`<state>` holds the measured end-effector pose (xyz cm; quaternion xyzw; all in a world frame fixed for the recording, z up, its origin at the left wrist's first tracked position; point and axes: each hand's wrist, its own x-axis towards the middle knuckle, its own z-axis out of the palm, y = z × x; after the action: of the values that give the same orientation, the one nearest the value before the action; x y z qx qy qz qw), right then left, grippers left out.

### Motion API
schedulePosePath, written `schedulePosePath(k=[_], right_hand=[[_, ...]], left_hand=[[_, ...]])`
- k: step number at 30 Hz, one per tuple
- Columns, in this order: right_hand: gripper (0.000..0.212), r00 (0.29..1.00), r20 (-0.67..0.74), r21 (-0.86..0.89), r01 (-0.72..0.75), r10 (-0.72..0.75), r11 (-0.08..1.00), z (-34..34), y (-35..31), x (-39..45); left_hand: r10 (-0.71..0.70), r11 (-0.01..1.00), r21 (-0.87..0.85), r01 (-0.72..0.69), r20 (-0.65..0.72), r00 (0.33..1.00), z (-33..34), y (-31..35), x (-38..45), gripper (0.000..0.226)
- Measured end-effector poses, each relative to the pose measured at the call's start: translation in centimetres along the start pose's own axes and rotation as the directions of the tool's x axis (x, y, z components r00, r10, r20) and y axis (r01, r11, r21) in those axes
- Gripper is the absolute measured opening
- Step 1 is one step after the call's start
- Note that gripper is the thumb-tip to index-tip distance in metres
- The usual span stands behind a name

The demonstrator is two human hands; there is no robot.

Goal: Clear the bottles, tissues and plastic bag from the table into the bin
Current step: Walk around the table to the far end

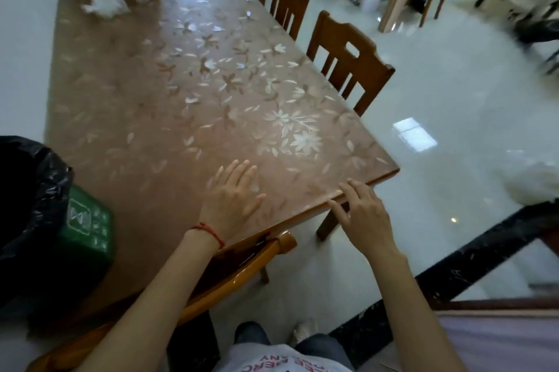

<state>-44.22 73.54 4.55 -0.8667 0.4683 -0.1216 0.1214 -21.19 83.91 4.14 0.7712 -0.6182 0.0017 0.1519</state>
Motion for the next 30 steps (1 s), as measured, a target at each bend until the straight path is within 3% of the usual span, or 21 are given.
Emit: schedulePosePath(k=[10, 20, 30], right_hand=[[0.044, 0.940, -0.095, -0.011, -0.332, 0.329, 0.943, -3.4, 12.1, -4.6], [0.047, 0.775, -0.160, 0.032, -0.615, 0.612, 0.788, -6.0, 20.5, -11.1], [0.048, 0.628, -0.163, 0.066, -0.763, 0.761, 0.643, -7.6, 25.7, -13.6]], left_hand=[[0.291, 0.956, -0.079, -0.283, 0.125, 0.948, 5.2, 11.3, 8.2, 0.064], [0.542, 0.836, -0.194, -0.512, 0.161, 0.825, 9.4, 23.5, 12.8, 0.057], [0.697, 0.714, -0.255, -0.652, 0.180, 0.694, 13.5, 32.3, 16.9, 0.056]])
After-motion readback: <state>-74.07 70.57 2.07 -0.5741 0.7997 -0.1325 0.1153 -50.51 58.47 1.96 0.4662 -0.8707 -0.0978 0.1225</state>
